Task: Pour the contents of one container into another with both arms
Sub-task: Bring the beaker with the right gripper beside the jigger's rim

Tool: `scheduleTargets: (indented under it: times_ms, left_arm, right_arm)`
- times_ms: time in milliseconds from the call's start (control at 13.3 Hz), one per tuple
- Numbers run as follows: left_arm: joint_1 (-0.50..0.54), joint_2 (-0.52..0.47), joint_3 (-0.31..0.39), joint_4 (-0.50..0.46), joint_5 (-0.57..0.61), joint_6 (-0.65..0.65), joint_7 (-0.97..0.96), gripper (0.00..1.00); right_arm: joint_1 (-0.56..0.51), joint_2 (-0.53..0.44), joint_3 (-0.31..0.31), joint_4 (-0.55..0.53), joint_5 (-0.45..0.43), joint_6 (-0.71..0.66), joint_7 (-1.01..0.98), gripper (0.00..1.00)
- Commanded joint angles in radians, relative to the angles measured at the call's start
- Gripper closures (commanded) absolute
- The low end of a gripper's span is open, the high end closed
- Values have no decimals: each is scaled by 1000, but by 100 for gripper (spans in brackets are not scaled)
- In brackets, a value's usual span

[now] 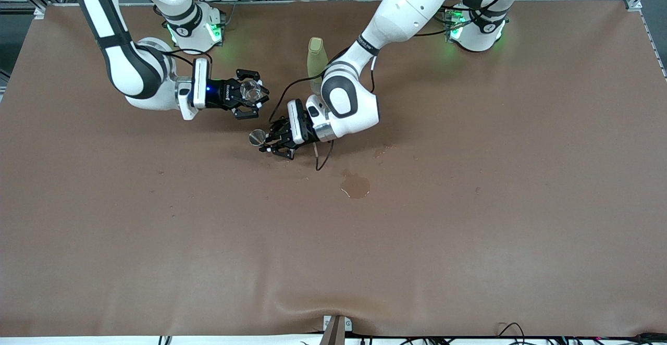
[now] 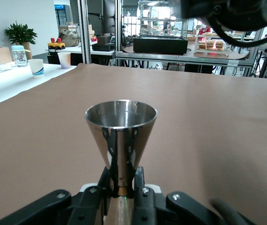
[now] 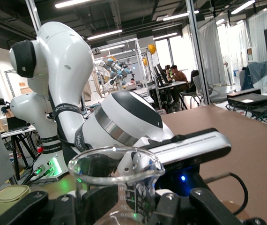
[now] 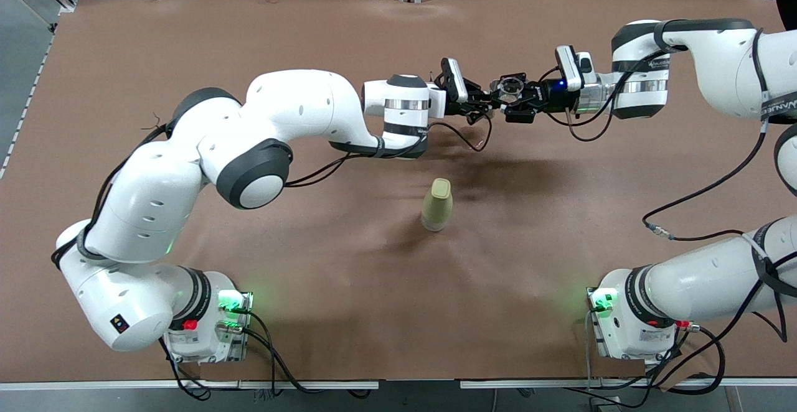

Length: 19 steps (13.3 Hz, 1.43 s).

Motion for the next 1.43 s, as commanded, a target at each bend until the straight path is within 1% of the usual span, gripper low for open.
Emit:
scheduleTargets:
  times_ms: [0,827,1053,1203,1354]
  left_arm:
    - [-14,16,12,33,-27,17,-6,100]
    - [-11,18,10,26,-25,17,-6,100]
    - [-11,16,10,25,-27,17,-6,100]
    - [-11,18,10,25,-27,17,-6,100]
    - [-11,18,10,25,-28,17,-4,100]
  right_arm:
    - [20,-34,-6,-23,29,23,85,100]
    - [46,-14,-4,-20,34,45,397,100]
    - [59,-14,-4,-18,70,56,425,100]
    - [71,-14,-3,-18,101,65,484,100]
    - [82,-14,-3,-18,109,75,562,100]
